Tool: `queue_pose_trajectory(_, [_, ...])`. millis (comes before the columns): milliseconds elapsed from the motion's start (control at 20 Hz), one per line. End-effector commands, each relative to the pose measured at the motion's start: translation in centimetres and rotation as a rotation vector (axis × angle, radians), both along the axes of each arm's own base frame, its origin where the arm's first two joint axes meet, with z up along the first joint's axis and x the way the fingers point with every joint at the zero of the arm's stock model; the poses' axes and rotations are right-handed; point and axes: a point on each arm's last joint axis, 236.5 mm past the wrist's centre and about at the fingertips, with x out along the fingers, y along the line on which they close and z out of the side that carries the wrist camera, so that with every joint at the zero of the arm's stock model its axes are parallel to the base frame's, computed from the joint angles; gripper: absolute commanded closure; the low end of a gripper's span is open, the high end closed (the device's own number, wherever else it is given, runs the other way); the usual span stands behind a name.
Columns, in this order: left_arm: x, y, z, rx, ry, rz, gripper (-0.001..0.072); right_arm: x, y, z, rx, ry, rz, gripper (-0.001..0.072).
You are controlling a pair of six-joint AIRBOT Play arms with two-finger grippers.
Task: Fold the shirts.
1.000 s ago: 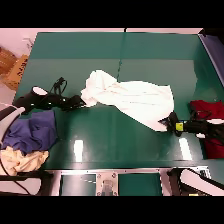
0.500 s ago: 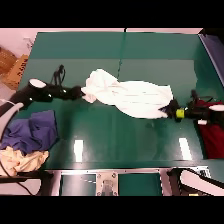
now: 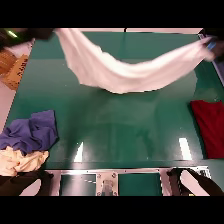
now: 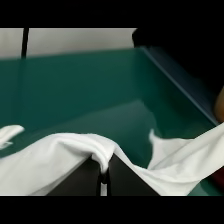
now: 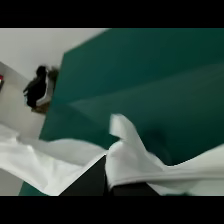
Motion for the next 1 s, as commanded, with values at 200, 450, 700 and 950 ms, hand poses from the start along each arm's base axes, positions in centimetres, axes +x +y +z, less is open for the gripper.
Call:
queue_pose_trajectory(200, [-11.4, 0.7, 15.7, -0.010, -0.356, -0.003, 0.0684, -10.2, 2.6, 19.4, -0.057, -0.523, -0.127, 0.0696])
queue_pose_trajectory(450, [-12.6, 3.6, 18.3, 0.074, -0.428, 0.143, 0.0684, -9.4, 1.5, 17.4, -0.080, -0.443, -0.171, 0.0696])
queue_pose_trajectory(700, [-5.7, 5.4, 13.6, 0.156, -0.282, 0.237, 0.0683, -3.5, -1.4, 9.5, -0.029, -0.227, -0.192, 0.0696])
queue_pose_trajectory(950, [7.7, 3.6, -1.0, 0.216, 0.089, 0.156, 0.0683, 4.3, -4.9, -5.1, 0.013, 0.094, -0.183, 0.0697])
